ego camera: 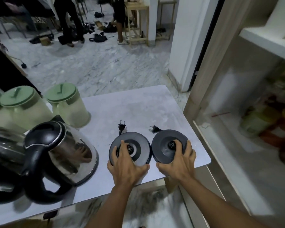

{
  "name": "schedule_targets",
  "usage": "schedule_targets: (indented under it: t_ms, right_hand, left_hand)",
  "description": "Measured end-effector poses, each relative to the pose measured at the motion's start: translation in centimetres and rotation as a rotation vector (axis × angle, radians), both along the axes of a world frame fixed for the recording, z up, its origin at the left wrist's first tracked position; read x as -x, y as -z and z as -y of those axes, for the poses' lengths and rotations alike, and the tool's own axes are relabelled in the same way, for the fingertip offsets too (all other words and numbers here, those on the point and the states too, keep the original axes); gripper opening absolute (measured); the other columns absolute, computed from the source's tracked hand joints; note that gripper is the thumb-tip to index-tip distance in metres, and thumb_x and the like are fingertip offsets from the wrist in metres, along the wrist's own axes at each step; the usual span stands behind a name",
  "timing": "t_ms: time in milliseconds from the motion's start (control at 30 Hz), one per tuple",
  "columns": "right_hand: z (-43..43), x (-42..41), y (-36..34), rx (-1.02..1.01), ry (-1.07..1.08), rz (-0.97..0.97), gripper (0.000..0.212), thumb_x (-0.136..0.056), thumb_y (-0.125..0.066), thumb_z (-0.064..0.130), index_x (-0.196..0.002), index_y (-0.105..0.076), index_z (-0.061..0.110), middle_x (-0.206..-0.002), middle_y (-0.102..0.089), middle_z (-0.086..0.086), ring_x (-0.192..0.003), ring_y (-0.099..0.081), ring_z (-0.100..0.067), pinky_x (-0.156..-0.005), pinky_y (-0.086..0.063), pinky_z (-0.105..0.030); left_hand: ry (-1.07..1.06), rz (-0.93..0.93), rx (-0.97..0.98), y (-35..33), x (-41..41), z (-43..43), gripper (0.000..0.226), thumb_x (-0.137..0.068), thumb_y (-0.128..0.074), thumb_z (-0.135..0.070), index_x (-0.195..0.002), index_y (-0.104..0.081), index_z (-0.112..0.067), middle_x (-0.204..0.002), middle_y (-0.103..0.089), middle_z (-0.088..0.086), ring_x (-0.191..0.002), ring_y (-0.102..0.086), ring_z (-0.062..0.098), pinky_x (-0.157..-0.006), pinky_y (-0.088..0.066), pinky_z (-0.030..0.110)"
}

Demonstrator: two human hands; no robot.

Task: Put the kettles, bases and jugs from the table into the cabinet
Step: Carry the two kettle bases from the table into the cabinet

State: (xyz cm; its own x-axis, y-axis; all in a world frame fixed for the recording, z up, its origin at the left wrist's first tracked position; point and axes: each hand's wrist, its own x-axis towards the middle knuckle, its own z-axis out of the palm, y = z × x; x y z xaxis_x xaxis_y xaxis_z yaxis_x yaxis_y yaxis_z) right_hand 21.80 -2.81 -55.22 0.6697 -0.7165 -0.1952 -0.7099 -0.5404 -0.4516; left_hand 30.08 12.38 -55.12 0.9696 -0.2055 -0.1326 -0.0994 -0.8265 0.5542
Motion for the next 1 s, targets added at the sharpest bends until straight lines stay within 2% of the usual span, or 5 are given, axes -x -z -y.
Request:
schedule_targets:
  t_ms: [100,300,500,733,1000]
  right_hand:
    - [-0.5,0.9,-1.1,0.002,0.021,0.010,0.108,-0.055,-0.074,0.058,-0.146,-0.021,0.033,-0.162,0.002,-0.010,-0.142,-0.013,-0.041,-0.109,-0.035,-0.046]
    - [-1.4,2.8,-4.3,0.076,0.038,0.068,0.109,-0.058,-0.077,0.060,-0.148,-0.023,0.030,-0.162,0.000,-0.015,-0.143,-0.012,-0.044,-0.116,-0.026,-0.049]
    - [-2.4,4.5,-12.8,0.183,0.134,0.204,0.109,-0.062,-0.081,0.056,-0.150,-0.022,0.030,-0.164,0.005,-0.014,-0.147,-0.004,-0.045,-0.115,-0.027,-0.052]
    - [-8.1,10.8,-23.0,0.357,0.423,0.395,0.108,-0.062,-0.082,0.052,-0.150,-0.023,0.033,-0.165,0.007,-0.009,-0.148,-0.001,-0.045,-0.112,-0.033,-0.052]
    - [-15.3,25.4,-30.1,0.577,0.741,0.342,0.104,-0.063,-0.082,0.054,-0.147,-0.023,0.036,-0.165,0.009,-0.011,-0.148,0.002,-0.047,-0.114,-0.034,-0.054]
  left_hand:
    - [-0.017,0.019,0.000,-0.8,0.9,-0.5,0.119,-0.042,-0.072,-0.061,-0.145,-0.021,-0.031,-0.158,-0.022,-0.011,-0.149,-0.004,0.011,-0.115,-0.019,0.053]
    - [0.072,0.130,-0.020,-4.9,2.4,-2.2,0.115,-0.057,-0.079,-0.058,-0.148,-0.016,-0.028,-0.161,-0.016,-0.011,-0.150,-0.004,0.015,-0.115,-0.018,0.055]
    - [0.179,0.271,-0.015,-13.4,2.1,-3.9,0.122,-0.058,-0.080,-0.059,-0.152,-0.011,-0.022,-0.159,-0.024,-0.007,-0.150,-0.005,0.019,-0.113,-0.016,0.060]
    - [0.427,0.454,0.143,-23.3,4.0,-5.4,0.112,-0.057,-0.085,-0.052,-0.146,-0.024,-0.021,-0.159,-0.023,-0.007,-0.149,-0.008,0.020,-0.112,-0.015,0.063]
    - [0.803,0.561,0.286,-30.0,13.5,-6.1,0.108,-0.059,-0.084,-0.053,-0.145,-0.028,-0.021,-0.162,-0.016,-0.005,-0.149,-0.008,0.023,-0.112,-0.016,0.064]
